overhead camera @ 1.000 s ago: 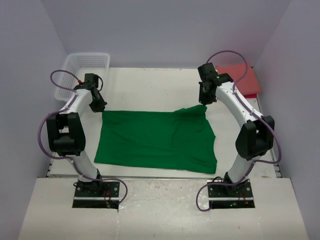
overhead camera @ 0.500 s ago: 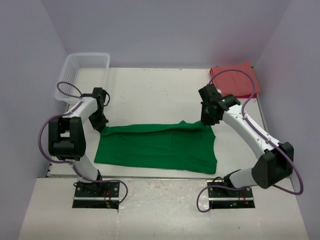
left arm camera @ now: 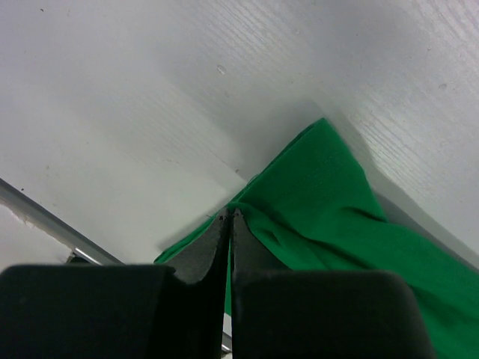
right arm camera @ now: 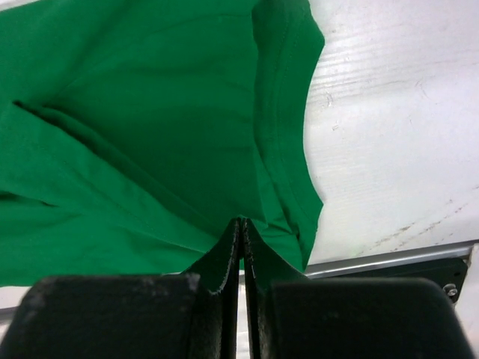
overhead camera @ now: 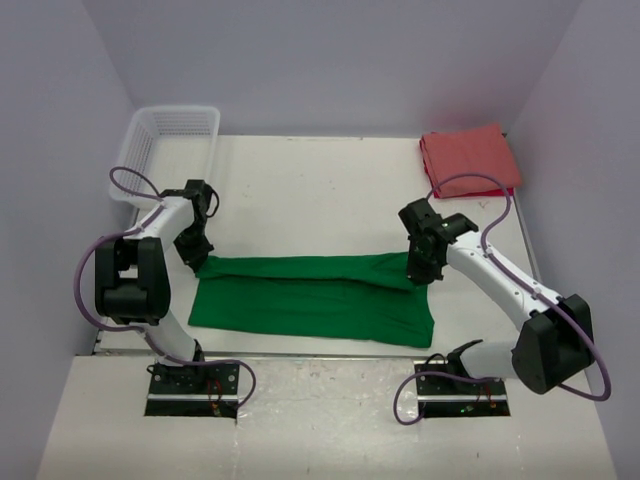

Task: Fold and stack the t-shirts
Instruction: Fold the other side of the tshirt into a rectangle

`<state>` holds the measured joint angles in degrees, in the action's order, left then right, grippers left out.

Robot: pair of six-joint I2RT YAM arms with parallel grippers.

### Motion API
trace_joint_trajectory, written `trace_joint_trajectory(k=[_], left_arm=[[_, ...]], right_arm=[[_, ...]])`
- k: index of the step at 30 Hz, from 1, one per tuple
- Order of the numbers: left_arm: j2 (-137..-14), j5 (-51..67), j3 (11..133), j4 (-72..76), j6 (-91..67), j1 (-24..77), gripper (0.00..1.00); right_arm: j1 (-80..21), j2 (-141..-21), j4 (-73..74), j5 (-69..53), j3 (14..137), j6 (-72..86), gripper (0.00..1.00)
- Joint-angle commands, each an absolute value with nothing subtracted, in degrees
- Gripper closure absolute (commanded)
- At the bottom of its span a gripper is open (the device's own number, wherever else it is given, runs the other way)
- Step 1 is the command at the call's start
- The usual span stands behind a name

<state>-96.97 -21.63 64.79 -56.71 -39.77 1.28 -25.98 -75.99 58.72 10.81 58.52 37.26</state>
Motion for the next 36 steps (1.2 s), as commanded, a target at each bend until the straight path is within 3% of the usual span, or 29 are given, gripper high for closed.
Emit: trace_joint_trajectory(k=[1,21,26,29,34,36], left_arm=[[-96.15,-24.61,64.51,-57.92,-40.78,1.23,1.0],[-98.26,-23.12,60.56,-55.64,-40.34,1.23,1.0],[-91.88,-26.8,59.94,-55.29,-42.36,1.32,0.95],[-87.99,-32.06,61.34,-57.39,-44.64,2.28,0.72],[-79.46,-40.08,65.3,-61.97,-50.19,5.96,0.67],[-76.82,-35.54,64.52,-53.3,-43.56,6.59,0.66]], right_arm=[[-26.28,-73.74,58.71,11.16,57.83,39.64,1.0],[-29.18,-72.07,56.96,9.32,52.65,41.92,1.0],[-29.71,-69.44,56.86,9.84,54.05,41.49,0.74],[-30.06,-68.47,57.83,10.2,56.33,41.05,0.61],[-30.94,-68.55,56.87,11.69,60.55,36.84,0.52],[-30.94,-74.07,56.6,13.79,63.53,35.43,0.58]])
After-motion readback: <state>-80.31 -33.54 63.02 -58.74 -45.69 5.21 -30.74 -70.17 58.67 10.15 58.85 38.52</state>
